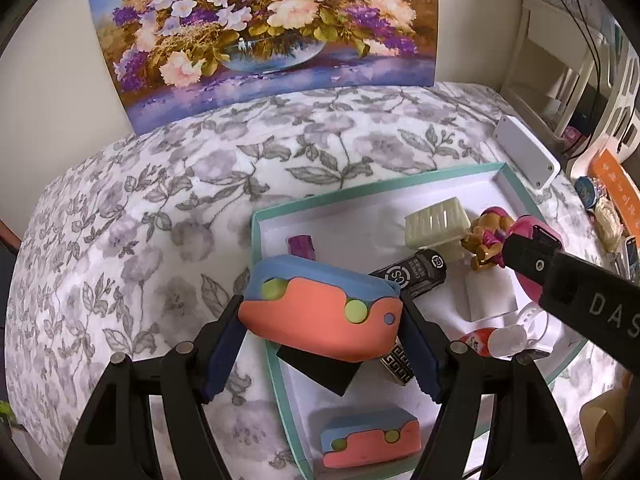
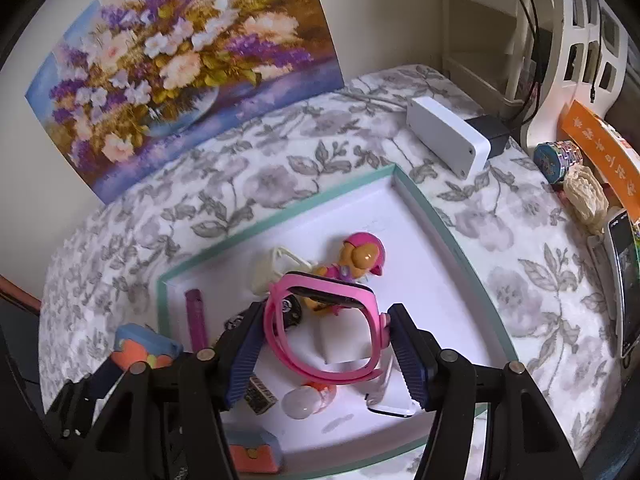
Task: Organize rigid objects
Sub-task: 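Carry the pink watch and orange-blue toy into the tray and release both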
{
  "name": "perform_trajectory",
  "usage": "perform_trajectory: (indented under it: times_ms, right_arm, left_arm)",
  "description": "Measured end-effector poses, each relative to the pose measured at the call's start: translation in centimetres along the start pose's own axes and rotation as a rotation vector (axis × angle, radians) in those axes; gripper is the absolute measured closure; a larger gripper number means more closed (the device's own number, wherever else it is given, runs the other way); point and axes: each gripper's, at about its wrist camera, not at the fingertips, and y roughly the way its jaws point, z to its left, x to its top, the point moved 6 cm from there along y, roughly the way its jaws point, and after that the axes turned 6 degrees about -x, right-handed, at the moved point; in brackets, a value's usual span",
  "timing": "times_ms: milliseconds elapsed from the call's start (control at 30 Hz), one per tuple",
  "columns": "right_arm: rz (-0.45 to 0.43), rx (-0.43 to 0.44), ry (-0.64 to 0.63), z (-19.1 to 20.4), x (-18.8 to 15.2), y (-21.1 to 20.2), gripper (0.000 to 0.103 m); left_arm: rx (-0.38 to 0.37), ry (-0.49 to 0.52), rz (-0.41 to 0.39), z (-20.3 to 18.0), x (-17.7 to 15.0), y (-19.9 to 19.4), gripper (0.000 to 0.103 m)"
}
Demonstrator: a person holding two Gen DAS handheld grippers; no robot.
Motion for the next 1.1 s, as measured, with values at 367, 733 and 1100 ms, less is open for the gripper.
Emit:
perform_trajectory:
  times_ms: [367,733,1100]
  right_arm:
    - [0.042,0.011,0.016,-0.5,-0.3,1.3,0.038]
    - [0.046,0.015,0.021,-0.6,-0.3,1.4,0.038]
    - [0.04,0.018,0.029,-0.6,0.0,1.2,0.027]
  left_arm:
    - [0.007,0.026,0.03,-1.1,-0.5,1.4,0.028]
    - [-0.009,0.031,0.059,-1.3,-0.8,1.9,0.028]
    - [0.017,0.014,0.035,-0.8,-0.2,1.1,0.022]
